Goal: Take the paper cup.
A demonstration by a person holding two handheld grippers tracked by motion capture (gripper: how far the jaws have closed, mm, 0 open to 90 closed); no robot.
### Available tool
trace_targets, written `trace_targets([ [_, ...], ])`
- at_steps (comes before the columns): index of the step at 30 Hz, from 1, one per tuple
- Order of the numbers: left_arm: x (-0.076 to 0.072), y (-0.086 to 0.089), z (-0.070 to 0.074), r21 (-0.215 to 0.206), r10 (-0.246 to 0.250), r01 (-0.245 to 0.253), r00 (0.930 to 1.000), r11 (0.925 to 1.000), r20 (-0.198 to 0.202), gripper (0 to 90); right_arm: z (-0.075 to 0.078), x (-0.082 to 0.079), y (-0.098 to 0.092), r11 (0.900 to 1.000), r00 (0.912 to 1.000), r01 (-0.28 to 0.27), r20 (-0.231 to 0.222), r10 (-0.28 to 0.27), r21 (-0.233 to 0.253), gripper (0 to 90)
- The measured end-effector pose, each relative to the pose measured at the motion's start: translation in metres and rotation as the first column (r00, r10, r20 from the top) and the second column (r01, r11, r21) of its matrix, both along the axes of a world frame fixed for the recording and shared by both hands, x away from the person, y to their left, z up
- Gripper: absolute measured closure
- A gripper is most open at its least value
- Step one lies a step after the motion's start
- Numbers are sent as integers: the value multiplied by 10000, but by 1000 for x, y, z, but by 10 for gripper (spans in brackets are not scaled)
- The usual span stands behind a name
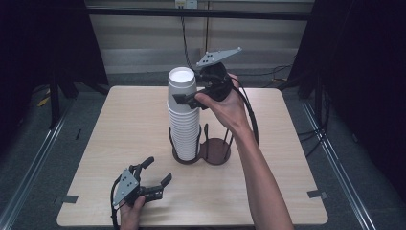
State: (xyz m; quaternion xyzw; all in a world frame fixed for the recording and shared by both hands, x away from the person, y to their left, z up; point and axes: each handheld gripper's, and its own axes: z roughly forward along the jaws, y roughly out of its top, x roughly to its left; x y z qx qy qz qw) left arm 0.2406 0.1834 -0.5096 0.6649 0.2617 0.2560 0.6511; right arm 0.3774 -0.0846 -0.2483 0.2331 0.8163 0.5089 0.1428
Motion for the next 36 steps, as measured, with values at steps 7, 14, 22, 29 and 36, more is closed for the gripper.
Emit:
trace_targets([
  [7, 0, 0, 0, 44, -16, 15, 10000, 10000, 22, 156, 3, 6, 6, 9997, 9998, -170, -90, 169, -193, 170],
  [14, 0, 0, 0, 1, -9, 9, 10000, 10000, 12, 156, 4, 7, 8, 9995, 9998, -135, -114, 131, -298, 182],
  [22, -1, 0, 0, -28, 28, -28, 10000, 10000, -8, 157, 6, 5, 9, 9994, 10000, -81, 33, 83, -346, 190],
  [29, -1, 0, 0, -93, 25, -25, 10000, 10000, -9, 156, 11, 4, 5, 10000, 9999, -49, 102, 49, 28, 193],
  [36, -1, 0, 0, -91, 22, -22, 10000, 10000, -5, 156, 20, -1, 0, 9976, 9985, 13, 545, -51, 689, 197],
])
